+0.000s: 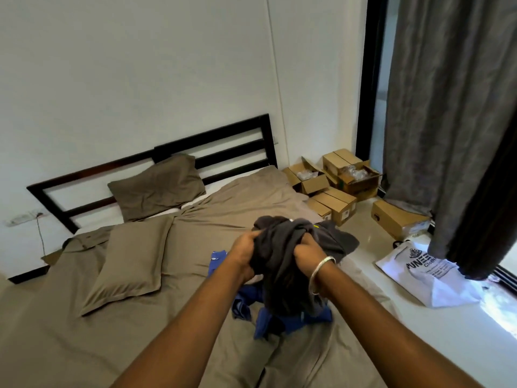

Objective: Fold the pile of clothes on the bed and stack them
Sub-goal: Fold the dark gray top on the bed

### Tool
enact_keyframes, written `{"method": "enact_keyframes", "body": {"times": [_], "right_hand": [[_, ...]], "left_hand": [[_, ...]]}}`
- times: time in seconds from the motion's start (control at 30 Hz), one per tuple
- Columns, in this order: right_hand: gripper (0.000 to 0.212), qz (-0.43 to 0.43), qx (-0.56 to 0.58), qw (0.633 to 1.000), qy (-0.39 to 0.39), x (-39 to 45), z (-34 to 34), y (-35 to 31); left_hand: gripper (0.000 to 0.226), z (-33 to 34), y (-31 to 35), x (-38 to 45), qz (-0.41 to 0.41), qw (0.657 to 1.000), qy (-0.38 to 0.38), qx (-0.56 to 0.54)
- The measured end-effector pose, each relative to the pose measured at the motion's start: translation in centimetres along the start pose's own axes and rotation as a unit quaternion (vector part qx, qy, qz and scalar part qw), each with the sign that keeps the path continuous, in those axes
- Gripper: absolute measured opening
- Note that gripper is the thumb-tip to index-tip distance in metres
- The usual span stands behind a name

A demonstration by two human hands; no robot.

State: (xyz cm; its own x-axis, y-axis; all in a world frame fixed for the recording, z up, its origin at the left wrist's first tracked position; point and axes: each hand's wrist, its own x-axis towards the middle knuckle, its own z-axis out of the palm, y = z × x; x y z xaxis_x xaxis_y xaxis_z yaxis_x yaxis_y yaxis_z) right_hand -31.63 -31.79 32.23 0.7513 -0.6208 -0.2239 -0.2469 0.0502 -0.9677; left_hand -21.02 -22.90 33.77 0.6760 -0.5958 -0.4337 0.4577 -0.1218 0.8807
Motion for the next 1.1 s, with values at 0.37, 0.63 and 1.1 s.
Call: {"method": "enact_keyframes", "body": {"times": [0.37, 0.63, 1.1], "right_hand": [[0.041, -0.072, -0.04, 0.995, 0.062, -5.1, 8.4, 1.0], [0.05, -0.201, -0.139, 0.969, -0.046, -9.1, 22.0, 0.9], [0.021, -0.192, -0.069, 0.979, 0.022, -14.0, 30.5, -1.5]], "left_hand": [[0.031, -12.9, 1.1, -5.7, 0.225, 0.968, 0.071, 0.091], [0.037, -26.6, 1.8, -12.6, 0.197, 0.978, -0.064, -0.004], [0.032, -36.2, -0.6, -18.6, 0.362, 0.891, 0.134, 0.24]]}}
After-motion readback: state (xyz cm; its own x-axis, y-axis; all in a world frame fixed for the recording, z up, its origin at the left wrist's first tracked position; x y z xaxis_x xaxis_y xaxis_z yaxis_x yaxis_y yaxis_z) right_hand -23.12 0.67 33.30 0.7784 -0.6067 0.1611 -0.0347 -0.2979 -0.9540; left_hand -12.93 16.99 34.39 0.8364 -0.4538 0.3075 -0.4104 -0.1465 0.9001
